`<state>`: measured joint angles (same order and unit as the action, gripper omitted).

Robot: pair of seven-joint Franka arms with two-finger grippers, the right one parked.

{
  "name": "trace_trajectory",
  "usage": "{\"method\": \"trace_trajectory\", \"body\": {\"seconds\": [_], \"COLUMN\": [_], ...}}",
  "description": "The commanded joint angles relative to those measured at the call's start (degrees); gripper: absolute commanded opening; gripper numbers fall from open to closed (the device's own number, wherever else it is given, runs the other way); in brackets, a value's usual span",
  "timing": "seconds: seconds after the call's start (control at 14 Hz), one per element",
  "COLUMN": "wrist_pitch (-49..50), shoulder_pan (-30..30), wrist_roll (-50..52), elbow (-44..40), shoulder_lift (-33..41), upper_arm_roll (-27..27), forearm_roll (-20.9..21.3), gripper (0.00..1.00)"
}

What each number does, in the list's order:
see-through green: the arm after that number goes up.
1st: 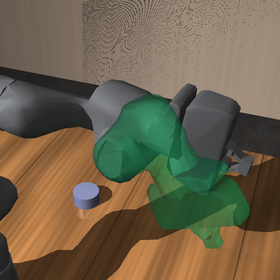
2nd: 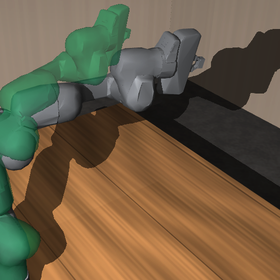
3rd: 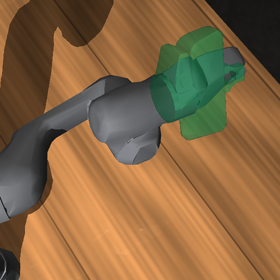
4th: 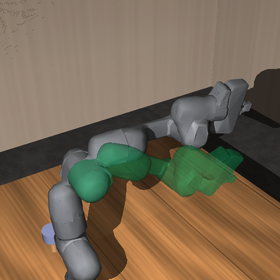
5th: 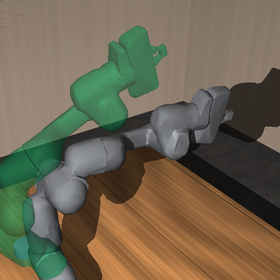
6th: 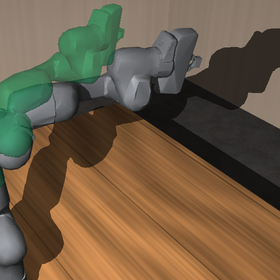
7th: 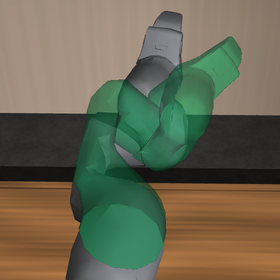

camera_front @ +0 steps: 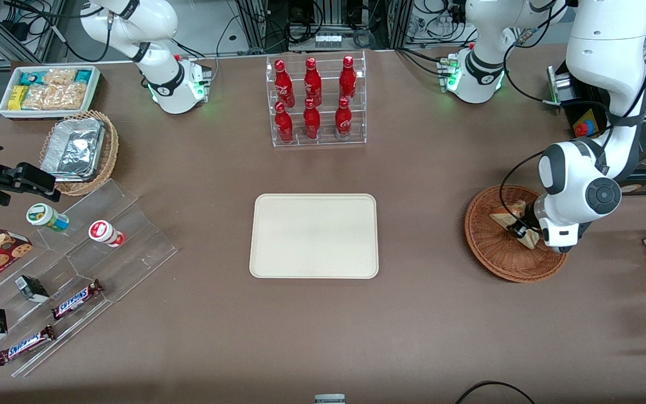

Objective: Place sandwich from basket to tray
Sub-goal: 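Close the left gripper on the sandwich and lift it from the basket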

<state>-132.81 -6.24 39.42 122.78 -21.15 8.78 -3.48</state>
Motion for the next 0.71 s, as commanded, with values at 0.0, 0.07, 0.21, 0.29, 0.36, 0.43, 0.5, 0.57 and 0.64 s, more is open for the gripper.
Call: {"method": "trace_trajectory", "body": {"seconds": [0.0, 0.07, 0.21, 0.29, 0.36, 0.43, 0.5, 0.57, 0.64], "wrist_pitch": [4.9, 7.0, 14.1, 18.0, 21.9, 23.3, 23.2, 22.7, 22.4], "shoulder_pan": [-0.2, -0.1, -1.2, -2.6, -4.5, -6.3, -9.5, -12.3, -14.3], "wrist_roll": [-4.6, -5.0, -5.3, -5.3, -5.9, -6.1, -6.3, -6.4, -6.4], "elbow": [-0.4, -1.3, -5.6, -8.7, -12.4, -15.2, -16.9, -18.5, -20.7], "shoulder_lift": [3.3, 5.2, 7.5, 7.8, 7.4, 6.8, 5.7, 4.2, 2.4], "upper_arm_roll": [0.3, 0.3, 0.0, -0.1, -0.2, -0.4, -0.5, -0.6, -1.0], "forearm_roll": [0.1, 0.1, 0.3, 0.3, 0.4, 0.3, 0.1, -0.6, -0.8], "gripper": [0.33, 0.33, 0.31, 0.31, 0.31, 0.31, 0.25, 0.2, 0.2]}}
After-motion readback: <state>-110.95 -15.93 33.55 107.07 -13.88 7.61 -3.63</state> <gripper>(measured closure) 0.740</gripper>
